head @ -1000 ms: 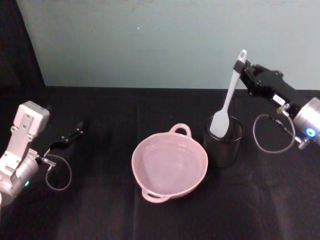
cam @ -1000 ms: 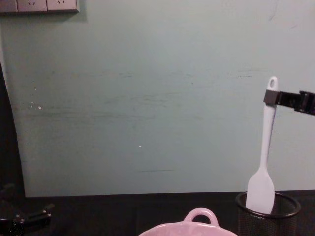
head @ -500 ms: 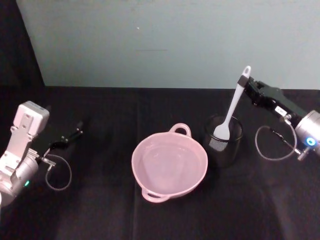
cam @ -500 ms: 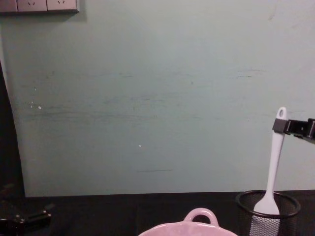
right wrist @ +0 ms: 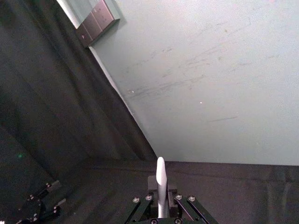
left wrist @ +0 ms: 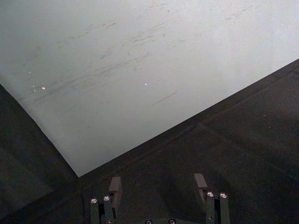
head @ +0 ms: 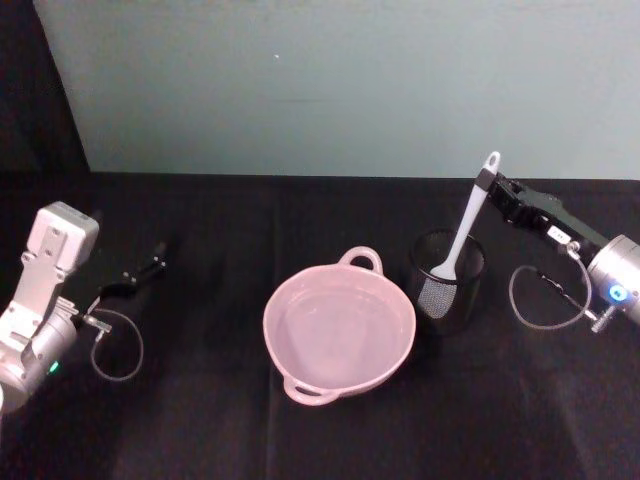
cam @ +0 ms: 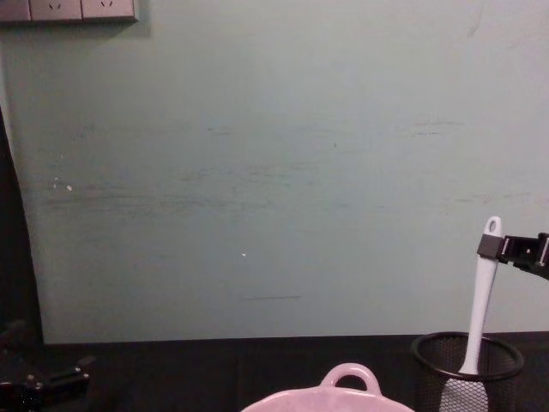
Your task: Use the one hand to pick up the spoon and stir the clear water in the bowl.
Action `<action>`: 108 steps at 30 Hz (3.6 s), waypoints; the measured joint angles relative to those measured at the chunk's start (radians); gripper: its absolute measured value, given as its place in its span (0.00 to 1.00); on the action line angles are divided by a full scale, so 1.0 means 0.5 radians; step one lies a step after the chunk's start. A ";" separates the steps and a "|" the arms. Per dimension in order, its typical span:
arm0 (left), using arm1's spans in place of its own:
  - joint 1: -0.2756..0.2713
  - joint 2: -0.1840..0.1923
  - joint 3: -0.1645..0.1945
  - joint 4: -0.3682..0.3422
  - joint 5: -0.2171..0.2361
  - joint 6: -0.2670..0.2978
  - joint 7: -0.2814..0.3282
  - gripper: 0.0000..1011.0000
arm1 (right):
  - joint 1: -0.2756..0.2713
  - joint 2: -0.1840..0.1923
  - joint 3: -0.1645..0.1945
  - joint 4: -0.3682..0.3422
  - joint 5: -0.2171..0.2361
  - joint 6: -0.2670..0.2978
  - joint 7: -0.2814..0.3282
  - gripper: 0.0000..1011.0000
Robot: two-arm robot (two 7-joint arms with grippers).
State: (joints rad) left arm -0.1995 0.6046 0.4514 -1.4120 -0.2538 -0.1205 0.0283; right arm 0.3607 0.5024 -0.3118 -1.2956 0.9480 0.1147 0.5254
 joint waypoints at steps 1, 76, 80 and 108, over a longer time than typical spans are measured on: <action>0.000 0.000 0.000 0.000 0.000 0.000 0.000 0.99 | 0.001 0.000 -0.001 0.006 0.008 0.002 0.003 0.12; 0.000 0.000 0.000 0.000 0.000 0.000 0.000 0.99 | -0.086 0.671 -0.208 -0.417 -0.310 0.514 -0.486 0.99; 0.000 0.000 0.000 0.000 0.000 0.000 0.000 0.99 | -0.057 0.655 -0.271 -0.419 -0.511 0.422 -0.549 0.99; 0.000 0.000 0.000 0.000 0.000 0.000 0.000 0.99 | 0.012 0.358 -0.350 0.136 -1.038 -0.466 -0.451 0.99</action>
State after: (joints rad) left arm -0.1995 0.6047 0.4514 -1.4120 -0.2539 -0.1205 0.0283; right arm 0.3665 0.6812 -0.4867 -1.2279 0.4289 -0.1184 0.2999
